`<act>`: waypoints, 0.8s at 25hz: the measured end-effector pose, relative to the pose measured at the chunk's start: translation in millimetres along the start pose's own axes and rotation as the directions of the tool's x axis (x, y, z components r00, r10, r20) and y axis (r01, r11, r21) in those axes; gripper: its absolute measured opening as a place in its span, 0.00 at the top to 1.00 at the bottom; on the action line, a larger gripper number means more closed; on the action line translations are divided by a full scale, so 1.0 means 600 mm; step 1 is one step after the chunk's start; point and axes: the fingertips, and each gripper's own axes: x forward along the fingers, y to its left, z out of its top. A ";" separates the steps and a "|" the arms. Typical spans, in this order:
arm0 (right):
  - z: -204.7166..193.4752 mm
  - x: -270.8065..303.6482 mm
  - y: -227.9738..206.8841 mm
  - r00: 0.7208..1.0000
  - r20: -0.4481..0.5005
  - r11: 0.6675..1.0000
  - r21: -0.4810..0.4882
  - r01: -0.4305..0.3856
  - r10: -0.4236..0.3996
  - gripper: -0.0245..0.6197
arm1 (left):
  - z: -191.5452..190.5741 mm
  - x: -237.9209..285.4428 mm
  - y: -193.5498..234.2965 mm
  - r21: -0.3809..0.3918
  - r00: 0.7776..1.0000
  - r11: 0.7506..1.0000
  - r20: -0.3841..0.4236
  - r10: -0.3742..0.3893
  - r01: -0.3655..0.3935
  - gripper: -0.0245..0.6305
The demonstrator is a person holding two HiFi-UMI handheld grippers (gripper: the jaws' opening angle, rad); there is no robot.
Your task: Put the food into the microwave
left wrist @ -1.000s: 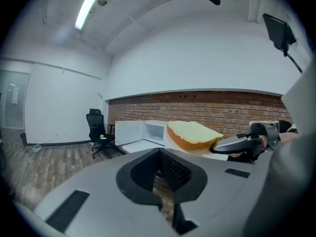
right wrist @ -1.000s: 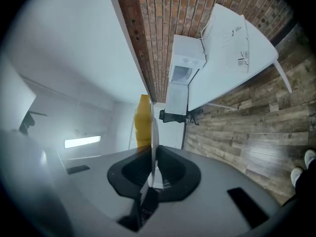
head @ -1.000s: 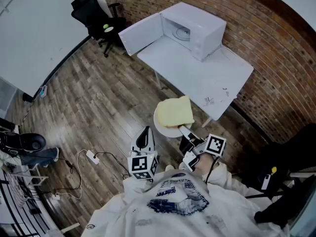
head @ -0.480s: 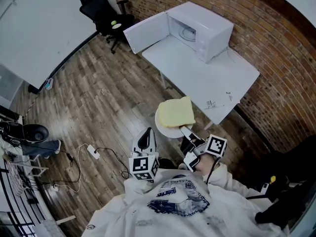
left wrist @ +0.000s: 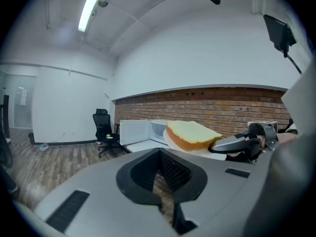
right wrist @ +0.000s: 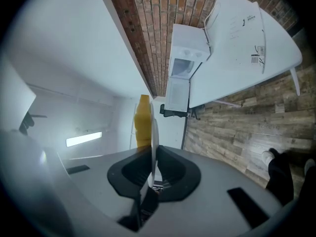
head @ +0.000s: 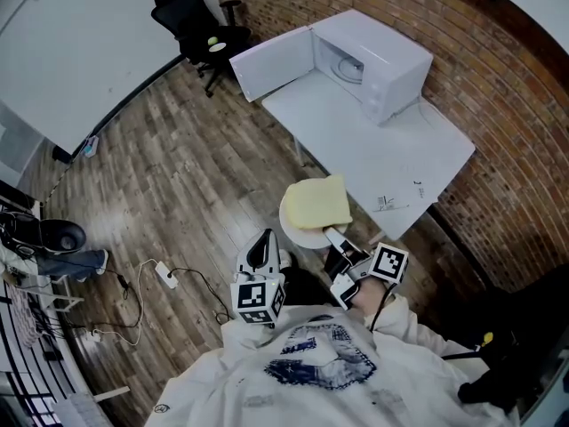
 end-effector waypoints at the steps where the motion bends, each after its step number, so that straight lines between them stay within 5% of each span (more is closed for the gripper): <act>1: 0.004 0.009 -0.002 1.000 0.003 1.000 0.004 0.003 -0.003 0.92 | 0.001 0.010 0.007 -0.002 1.000 1.000 -0.002 -0.001 0.001 0.95; 20: 0.099 0.326 -0.030 0.994 0.103 0.999 -0.004 0.038 -0.038 0.92 | 0.084 0.276 0.250 0.003 0.994 0.994 -0.018 -0.109 0.109 0.95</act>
